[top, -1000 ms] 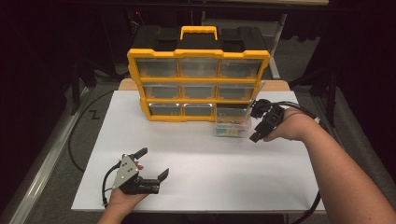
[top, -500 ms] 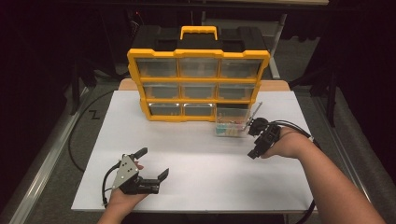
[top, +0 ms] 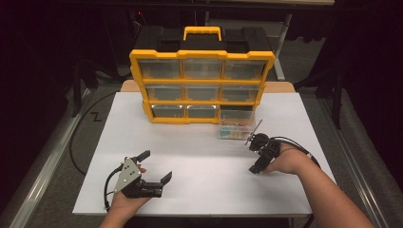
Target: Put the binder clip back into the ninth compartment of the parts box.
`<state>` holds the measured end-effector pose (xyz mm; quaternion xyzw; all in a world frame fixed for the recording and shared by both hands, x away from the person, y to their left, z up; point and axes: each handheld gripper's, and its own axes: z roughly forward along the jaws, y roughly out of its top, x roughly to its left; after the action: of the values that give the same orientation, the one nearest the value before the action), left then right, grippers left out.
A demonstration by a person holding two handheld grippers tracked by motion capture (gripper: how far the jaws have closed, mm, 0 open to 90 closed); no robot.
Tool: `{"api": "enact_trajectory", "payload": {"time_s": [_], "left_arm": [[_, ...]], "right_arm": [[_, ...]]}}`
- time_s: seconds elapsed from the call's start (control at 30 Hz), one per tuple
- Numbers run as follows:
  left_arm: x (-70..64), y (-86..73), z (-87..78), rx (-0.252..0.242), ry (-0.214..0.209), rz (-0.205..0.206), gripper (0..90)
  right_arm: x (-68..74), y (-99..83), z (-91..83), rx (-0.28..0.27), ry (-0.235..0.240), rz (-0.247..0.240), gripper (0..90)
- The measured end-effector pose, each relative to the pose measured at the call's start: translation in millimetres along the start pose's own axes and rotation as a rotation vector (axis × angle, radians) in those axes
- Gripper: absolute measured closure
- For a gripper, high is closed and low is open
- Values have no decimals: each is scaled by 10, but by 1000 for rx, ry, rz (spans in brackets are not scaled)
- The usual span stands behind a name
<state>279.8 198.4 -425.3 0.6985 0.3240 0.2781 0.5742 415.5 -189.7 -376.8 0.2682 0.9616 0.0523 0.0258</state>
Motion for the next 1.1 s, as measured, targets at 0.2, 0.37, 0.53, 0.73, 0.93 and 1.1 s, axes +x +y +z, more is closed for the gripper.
{"api": "enact_trajectory", "payload": {"time_s": [0.2, 0.37, 0.53, 0.73, 0.93, 1.1], "left_arm": [[-6, 0, 3, 2, -2, 2, 2], [-8, 0, 4, 4, -2, 3, 2], [-8, -3, 8, 6, -2, 1, 2], [-4, -3, 3, 6, 1, -1, 2], [-4, -6, 10, 9, 1, 1, 2], [-1, -9, 13, 13, 6, -1, 2]], "right_arm": [[53, -10, 80, -7, -13, 7, 152], [77, -16, 110, -17, -32, 26, 47], [112, -12, 133, -19, -65, 37, 4], [148, -17, 135, -65, -94, 31, 4], [177, -80, 140, -149, -111, 46, 4], [190, -156, 134, -247, -125, 74, 4]]}}
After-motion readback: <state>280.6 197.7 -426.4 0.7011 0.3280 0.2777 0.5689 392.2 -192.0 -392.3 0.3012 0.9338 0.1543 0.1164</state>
